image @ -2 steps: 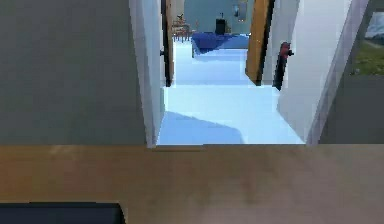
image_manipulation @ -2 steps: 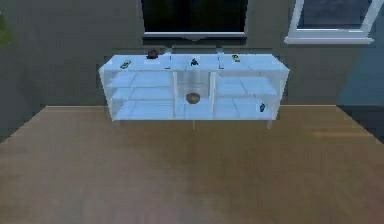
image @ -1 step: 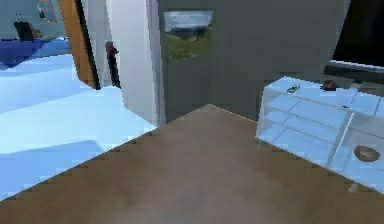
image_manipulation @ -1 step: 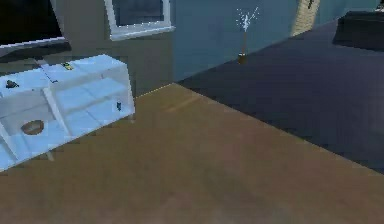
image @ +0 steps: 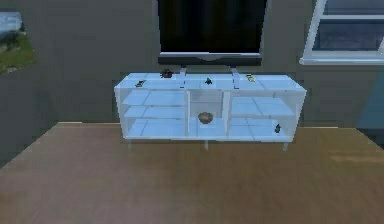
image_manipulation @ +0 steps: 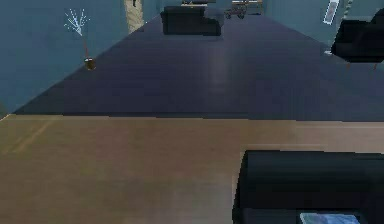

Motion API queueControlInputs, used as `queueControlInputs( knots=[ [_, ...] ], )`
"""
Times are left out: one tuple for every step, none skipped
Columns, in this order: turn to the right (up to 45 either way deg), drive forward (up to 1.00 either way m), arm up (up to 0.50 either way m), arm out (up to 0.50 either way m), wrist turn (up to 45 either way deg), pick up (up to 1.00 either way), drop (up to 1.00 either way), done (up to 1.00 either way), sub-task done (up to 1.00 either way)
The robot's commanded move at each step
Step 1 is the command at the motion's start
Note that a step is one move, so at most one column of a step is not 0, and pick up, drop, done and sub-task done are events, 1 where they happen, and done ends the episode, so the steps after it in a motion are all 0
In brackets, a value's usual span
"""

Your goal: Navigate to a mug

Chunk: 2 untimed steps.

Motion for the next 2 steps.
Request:
queueControlInputs(
  knots=[
    [0.0, 0.30, 0.00, 0.00, 0.0, 0.00, 0.00, 0.00, 0.00],
    [-45.0, 0.00, 0.00, 0.00, 0.0, 0.00, 0.00, 0.00, 0.00]
  ],
)
